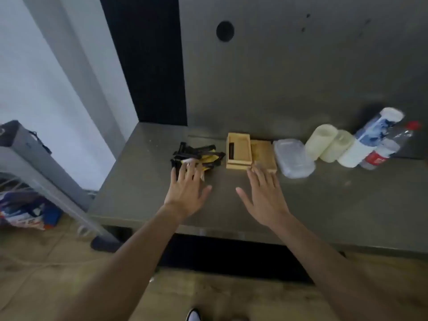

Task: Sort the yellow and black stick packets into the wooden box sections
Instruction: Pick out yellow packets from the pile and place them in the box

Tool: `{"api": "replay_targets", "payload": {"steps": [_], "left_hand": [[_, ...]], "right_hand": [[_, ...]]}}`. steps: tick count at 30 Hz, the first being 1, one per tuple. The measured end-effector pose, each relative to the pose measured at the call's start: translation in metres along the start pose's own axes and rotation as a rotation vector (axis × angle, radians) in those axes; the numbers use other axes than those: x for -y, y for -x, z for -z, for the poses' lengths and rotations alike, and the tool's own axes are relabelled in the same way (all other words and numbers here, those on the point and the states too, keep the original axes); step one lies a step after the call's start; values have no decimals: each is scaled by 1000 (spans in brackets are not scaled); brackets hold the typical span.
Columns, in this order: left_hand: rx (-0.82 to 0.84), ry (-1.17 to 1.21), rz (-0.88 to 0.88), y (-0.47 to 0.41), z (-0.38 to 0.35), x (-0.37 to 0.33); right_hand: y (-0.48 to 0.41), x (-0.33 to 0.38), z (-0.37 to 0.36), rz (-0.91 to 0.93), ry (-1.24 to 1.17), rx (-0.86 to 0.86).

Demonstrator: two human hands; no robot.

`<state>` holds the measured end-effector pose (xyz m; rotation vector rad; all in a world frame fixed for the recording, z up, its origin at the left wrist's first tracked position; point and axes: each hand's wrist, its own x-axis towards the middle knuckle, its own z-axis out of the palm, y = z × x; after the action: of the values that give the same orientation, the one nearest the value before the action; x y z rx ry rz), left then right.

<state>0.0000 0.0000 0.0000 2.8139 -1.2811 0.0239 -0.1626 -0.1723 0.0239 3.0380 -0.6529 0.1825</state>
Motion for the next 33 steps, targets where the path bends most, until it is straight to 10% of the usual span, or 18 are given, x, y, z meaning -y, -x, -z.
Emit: {"api": "replay_targets", "payload": {"steps": [17, 33], "left_hand": [[118, 176, 332, -99, -58, 8], [243, 86, 61, -155, -63, 34]], "right_hand": [[-101, -34, -89, 98, -450, 151], [-121, -4, -87, 67, -544, 150]]}}
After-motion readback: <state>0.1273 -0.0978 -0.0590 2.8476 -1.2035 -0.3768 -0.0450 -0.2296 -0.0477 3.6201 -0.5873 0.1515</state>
